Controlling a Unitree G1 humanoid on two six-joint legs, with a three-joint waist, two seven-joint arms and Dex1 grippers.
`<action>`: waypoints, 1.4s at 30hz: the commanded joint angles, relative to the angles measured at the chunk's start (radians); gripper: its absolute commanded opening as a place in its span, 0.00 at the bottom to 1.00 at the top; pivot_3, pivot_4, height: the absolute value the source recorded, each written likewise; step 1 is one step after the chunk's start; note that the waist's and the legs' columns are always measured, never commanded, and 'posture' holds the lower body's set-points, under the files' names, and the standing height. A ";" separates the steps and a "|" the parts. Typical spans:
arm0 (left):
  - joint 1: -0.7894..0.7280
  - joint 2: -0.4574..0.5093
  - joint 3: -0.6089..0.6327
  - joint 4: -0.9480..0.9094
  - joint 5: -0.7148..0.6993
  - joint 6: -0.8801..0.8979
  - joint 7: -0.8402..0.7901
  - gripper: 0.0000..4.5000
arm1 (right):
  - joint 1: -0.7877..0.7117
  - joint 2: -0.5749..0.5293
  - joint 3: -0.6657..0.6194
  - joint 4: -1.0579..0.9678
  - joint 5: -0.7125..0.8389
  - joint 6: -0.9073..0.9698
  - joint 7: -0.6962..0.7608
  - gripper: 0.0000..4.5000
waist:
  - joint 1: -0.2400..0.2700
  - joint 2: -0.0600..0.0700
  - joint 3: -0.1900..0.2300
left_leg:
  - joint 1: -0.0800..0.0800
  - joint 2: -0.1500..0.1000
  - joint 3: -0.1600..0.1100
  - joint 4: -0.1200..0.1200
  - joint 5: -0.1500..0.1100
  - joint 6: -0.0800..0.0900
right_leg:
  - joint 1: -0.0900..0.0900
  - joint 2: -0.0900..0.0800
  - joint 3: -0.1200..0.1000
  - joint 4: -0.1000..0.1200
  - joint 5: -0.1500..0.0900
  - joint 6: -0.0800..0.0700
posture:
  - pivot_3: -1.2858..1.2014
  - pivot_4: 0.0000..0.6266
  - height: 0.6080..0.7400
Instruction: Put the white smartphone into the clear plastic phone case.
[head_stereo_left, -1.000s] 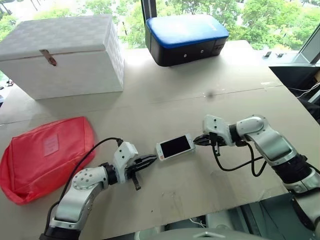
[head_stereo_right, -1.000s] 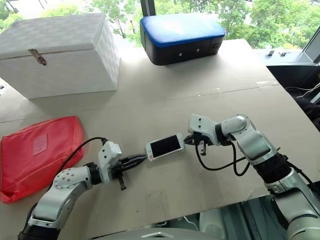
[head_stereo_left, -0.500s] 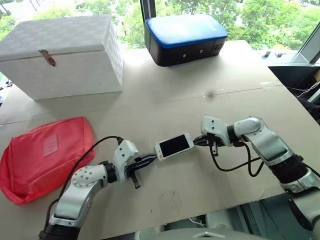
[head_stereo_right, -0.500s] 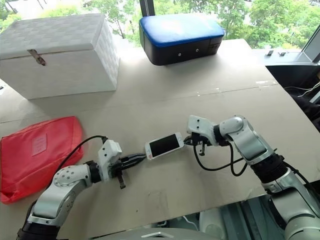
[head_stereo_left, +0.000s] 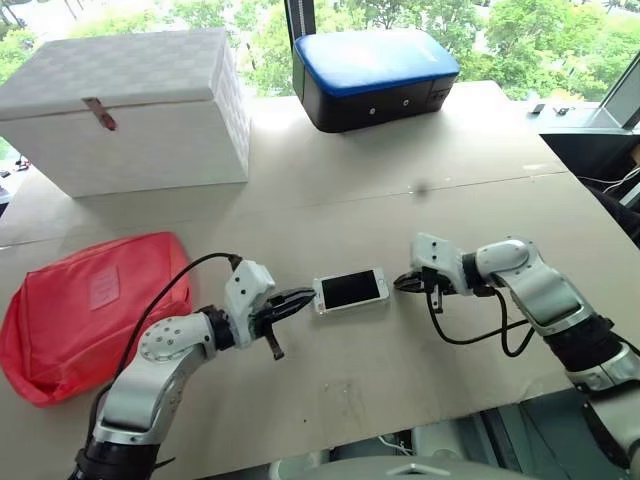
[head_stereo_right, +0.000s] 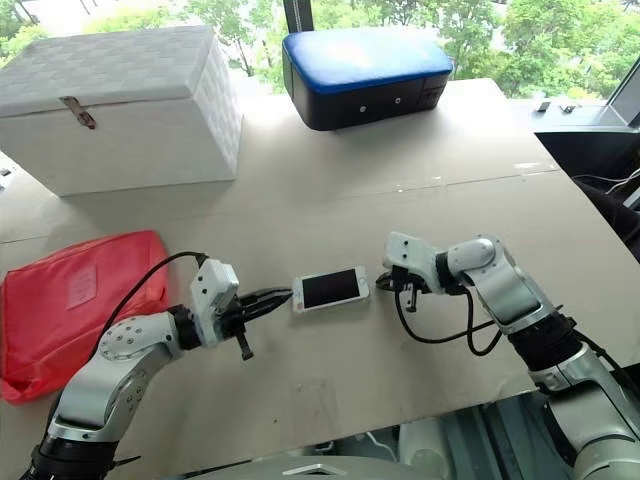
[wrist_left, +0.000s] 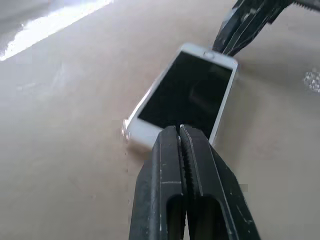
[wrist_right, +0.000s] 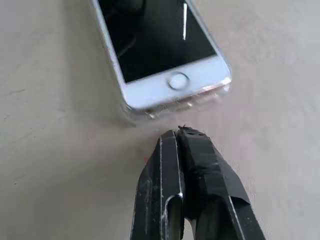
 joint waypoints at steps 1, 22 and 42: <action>-0.052 -0.029 -0.037 -0.041 -0.016 0.023 0.025 0.02 | -0.024 0.019 -0.093 -0.030 0.074 0.047 -0.026 0.00 | 0.000 0.000 0.001 | 0.000 0.000 0.000 0.000 0.000 0.000 | 0.001 0.000 0.000 0.000 0.000 0.000 | 0.52 0.24 0.96; -0.056 -0.023 -0.177 0.143 0.130 -0.011 0.038 0.02 | -0.116 0.172 0.116 0.183 0.036 0.185 -0.026 0.00 | -0.006 -0.001 -0.001 | 0.007 0.001 0.000 -0.001 0.000 0.000 | 0.007 0.003 0.000 0.000 0.000 0.000 | 0.52 0.24 0.96; -0.027 -0.048 -0.191 0.201 0.154 -0.086 0.065 0.02 | -0.070 0.170 0.008 0.154 0.104 0.084 0.043 0.00 | -0.005 0.005 -0.024 | 0.017 0.001 -0.001 -0.004 -0.005 0.001 | 0.015 -0.006 0.000 -0.001 -0.003 -0.005 | 0.52 0.24 0.96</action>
